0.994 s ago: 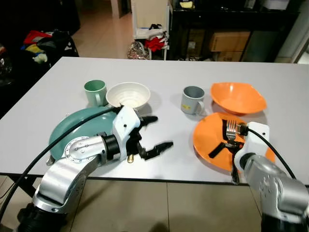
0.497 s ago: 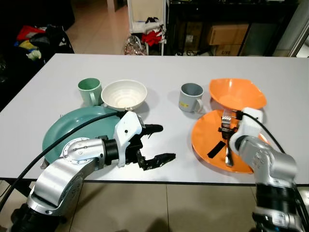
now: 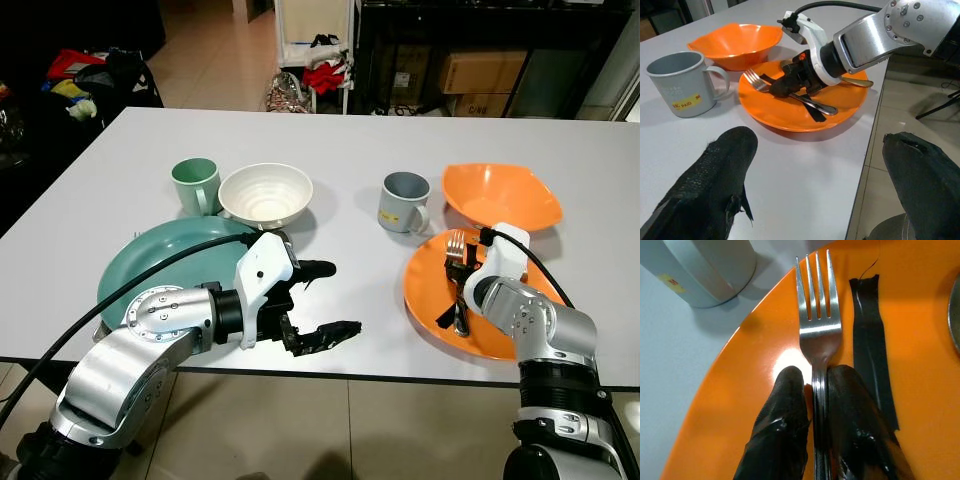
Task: Setting the table
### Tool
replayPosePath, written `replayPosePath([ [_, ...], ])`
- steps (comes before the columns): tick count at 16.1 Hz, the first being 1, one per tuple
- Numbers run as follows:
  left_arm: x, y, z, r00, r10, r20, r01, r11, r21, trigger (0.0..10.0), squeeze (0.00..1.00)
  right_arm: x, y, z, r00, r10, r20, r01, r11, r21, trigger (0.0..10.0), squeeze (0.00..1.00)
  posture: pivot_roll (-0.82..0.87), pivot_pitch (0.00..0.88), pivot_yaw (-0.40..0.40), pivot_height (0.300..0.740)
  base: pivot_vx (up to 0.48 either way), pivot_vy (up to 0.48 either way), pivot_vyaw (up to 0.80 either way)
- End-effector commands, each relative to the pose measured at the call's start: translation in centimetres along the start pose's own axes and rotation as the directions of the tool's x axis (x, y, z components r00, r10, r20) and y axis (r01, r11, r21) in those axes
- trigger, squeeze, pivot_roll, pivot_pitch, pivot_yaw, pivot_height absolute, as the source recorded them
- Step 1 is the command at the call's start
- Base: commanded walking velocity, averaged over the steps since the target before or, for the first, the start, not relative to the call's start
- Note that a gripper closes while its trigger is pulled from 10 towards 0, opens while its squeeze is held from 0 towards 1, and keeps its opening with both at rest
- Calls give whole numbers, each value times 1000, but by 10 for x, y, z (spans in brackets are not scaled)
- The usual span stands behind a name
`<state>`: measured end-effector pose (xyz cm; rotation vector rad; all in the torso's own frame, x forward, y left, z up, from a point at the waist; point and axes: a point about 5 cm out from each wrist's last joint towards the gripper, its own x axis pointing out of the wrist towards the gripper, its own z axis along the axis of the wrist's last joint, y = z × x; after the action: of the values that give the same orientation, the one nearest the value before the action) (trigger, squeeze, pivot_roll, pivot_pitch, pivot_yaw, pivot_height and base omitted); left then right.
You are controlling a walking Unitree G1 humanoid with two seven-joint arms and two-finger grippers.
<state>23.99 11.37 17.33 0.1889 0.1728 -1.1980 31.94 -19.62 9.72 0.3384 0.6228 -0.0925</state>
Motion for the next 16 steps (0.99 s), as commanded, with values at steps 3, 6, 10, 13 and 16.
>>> replayPosePath([
  [3, 0, 6, 6, 997, 60, 39, -60, 998, 1, 10000, 0, -14, 11, 14, 997, 45, 55, -43, 998, -45, 10000, 1000, 32, 0, 35, 740, 0, 0, 0],
  [6, -12, 28, 8, 922, 371, 113, -368, 928, -48, 10000, 0, -64, 30, 32, 967, 150, 205, -98, 965, -244, 10000, 1000, 18, 0, 32, 740, 0, 0, 0],
  [10, -23, 39, 7, 770, 626, 127, -622, 780, -73, 10000, 0, -105, 38, 18, 899, 208, 386, -39, 914, -403, 10000, 1000, 9, 0, 31, 740, 0, -192, 0],
  [13, -20, 31, 2, 715, 691, 107, -690, 722, -54, 10000, 0, -126, 32, -5, 858, 205, 471, 21, 903, -430, 10000, 1000, 3, 0, 28, 740, 0, -480, 0],
  [16, -23, 33, -4, 664, 744, 81, -741, 668, -63, 10000, 0, -131, 30, -5, 826, 207, 524, 42, 905, -424, 10000, 1000, 3, 0, 28, 740, 0, -480, 0],
])
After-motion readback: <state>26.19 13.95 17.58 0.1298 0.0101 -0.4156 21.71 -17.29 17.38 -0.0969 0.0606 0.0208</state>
